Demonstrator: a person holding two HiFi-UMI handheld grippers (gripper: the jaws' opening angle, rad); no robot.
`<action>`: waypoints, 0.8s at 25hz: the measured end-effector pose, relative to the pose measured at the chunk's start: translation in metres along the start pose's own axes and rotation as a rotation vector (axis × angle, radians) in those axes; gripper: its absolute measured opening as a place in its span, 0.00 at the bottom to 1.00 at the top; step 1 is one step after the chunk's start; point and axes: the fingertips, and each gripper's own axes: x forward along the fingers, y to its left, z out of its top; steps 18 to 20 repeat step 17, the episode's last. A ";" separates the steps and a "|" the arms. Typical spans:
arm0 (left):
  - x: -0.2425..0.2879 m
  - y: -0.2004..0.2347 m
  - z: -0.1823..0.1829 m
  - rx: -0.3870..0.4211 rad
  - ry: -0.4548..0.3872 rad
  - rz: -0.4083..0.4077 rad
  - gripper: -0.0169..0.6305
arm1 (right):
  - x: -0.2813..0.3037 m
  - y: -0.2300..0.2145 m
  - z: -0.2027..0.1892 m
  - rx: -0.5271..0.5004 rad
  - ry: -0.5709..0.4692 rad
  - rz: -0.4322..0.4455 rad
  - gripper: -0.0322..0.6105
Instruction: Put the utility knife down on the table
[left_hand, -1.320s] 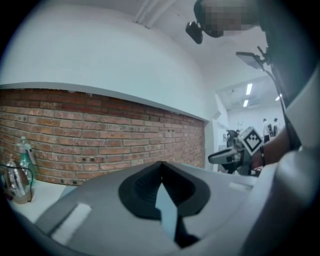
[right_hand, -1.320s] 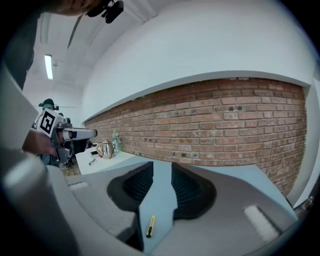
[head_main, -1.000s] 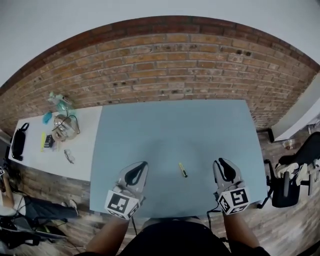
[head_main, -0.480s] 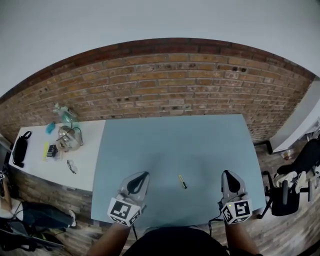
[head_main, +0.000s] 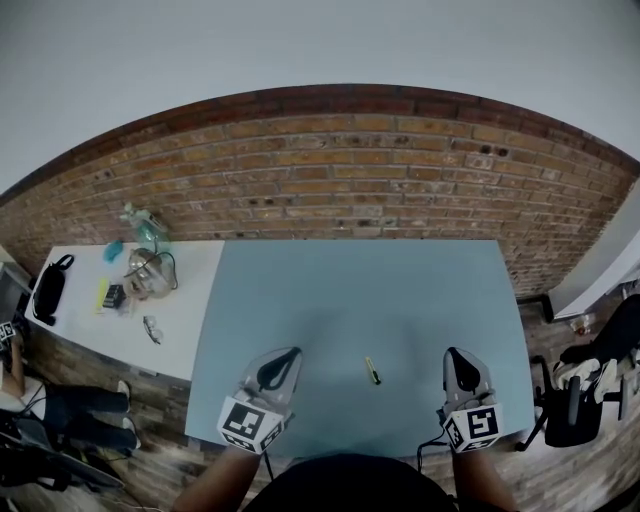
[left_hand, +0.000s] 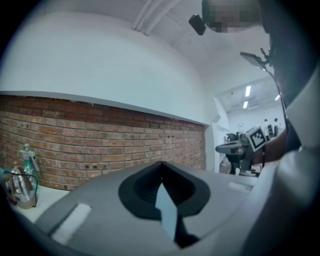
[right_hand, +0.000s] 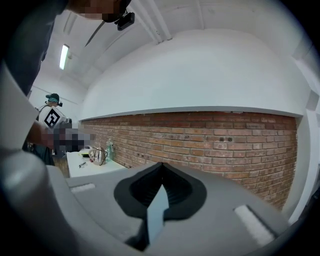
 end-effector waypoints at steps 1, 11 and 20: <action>0.000 0.000 -0.002 -0.004 0.003 0.003 0.02 | 0.002 0.001 -0.001 0.002 0.004 0.010 0.05; 0.005 0.000 -0.004 -0.009 0.015 -0.007 0.02 | 0.015 0.006 -0.003 -0.002 0.018 0.061 0.05; -0.008 0.027 0.001 -0.005 0.018 0.062 0.02 | 0.050 0.024 -0.004 0.008 0.000 0.119 0.05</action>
